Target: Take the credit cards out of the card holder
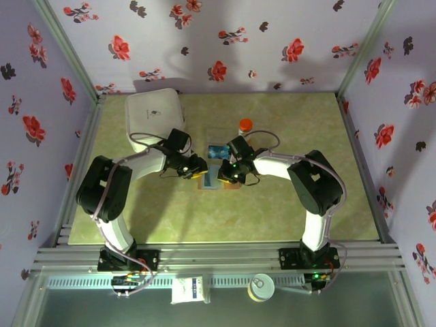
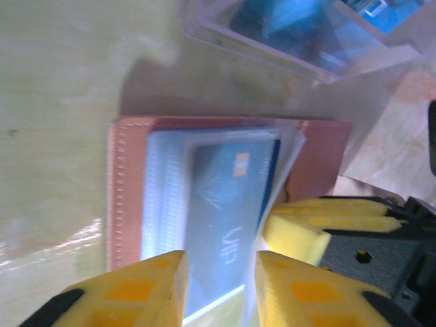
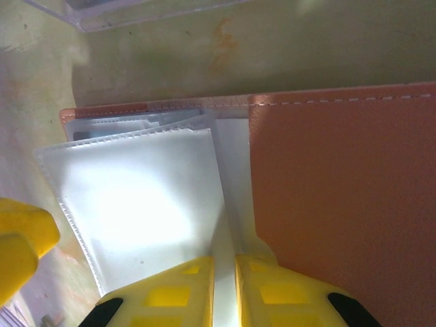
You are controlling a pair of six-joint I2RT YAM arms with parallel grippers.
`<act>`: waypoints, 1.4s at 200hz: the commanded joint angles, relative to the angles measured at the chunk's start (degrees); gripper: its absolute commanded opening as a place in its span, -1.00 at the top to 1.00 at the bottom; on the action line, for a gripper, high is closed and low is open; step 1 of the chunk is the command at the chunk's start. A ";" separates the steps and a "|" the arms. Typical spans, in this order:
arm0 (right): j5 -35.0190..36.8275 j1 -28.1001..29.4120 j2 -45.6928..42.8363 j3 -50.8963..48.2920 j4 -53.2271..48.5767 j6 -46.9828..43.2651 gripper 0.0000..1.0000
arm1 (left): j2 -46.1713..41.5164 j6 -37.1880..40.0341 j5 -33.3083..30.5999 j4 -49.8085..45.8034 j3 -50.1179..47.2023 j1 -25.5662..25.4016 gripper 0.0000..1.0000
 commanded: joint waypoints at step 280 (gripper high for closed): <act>5.30 -6.28 -18.93 -7.93 -7.96 -5.25 0.55 | 8.92 -5.00 3.17 1.54 11.56 -7.31 0.28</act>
